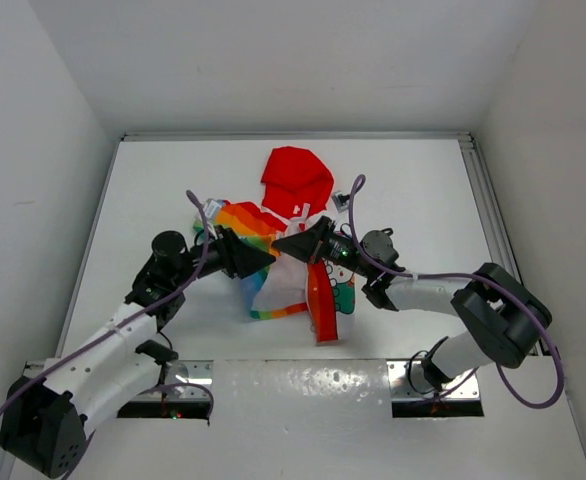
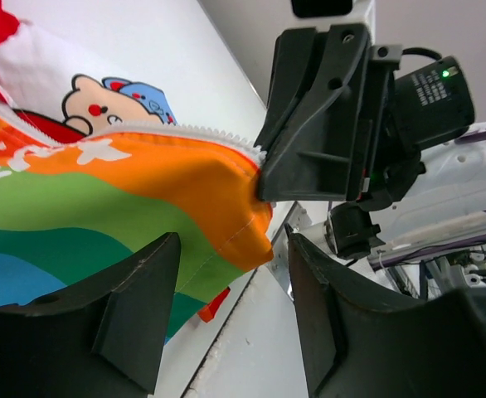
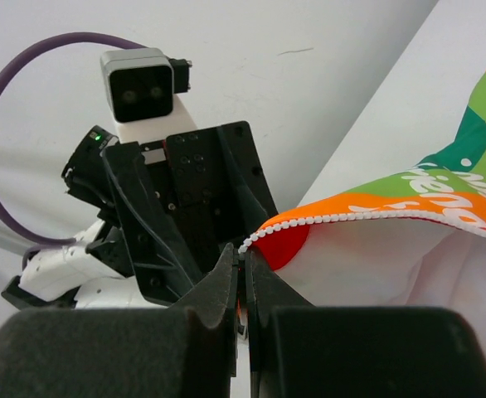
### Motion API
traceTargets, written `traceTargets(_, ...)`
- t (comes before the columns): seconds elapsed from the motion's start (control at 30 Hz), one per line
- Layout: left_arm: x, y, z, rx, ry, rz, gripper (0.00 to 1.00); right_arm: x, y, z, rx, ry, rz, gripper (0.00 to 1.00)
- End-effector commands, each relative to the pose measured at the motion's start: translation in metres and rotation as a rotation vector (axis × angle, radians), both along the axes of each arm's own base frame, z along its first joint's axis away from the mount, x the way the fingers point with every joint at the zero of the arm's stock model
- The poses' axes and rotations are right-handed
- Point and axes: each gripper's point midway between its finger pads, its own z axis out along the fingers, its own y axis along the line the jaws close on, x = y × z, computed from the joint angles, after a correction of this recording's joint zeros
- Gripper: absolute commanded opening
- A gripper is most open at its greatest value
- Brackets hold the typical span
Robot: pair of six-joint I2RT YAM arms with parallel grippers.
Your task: Zip up the jacket
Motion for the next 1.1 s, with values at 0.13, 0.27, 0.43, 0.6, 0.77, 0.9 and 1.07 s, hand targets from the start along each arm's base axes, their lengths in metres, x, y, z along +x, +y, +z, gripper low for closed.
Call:
traceTargets(0.13, 0.008, -0.005, 0.022, -0.028, -0.094, 0.019, 0.48, -0.005, 0.001, 0.034, 0.083, -0.093, 0.027, 0.00)
traceTargets(0.27, 0.009, -0.008, 0.023, -0.038, -0.094, 0.014, 0.45, -0.005, 0.000, 0.032, 0.084, -0.088, 0.027, 0.00)
traceTargets(0.43, 0.010, -0.009, 0.024, -0.051, -0.099, 0.008, 0.41, -0.005, 0.000, 0.031, 0.083, -0.083, 0.029, 0.00)
traceTargets(0.6, 0.011, -0.010, 0.025, -0.056, -0.102, 0.013, 0.32, -0.006, 0.002, 0.029, 0.081, -0.075, 0.038, 0.00)
traceTargets(0.77, 0.009, -0.011, 0.032, -0.076, -0.126, 0.004, 0.17, -0.004, 0.002, 0.021, 0.071, -0.050, 0.037, 0.00)
traceTargets(0.9, 0.010, -0.010, 0.029, -0.072, -0.128, 0.013, 0.00, -0.002, 0.002, 0.017, 0.065, -0.037, 0.028, 0.00)
traceTargets(1.07, 0.011, -0.009, 0.024, -0.078, -0.106, 0.024, 0.00, -0.001, 0.002, 0.014, 0.059, -0.030, 0.025, 0.00)
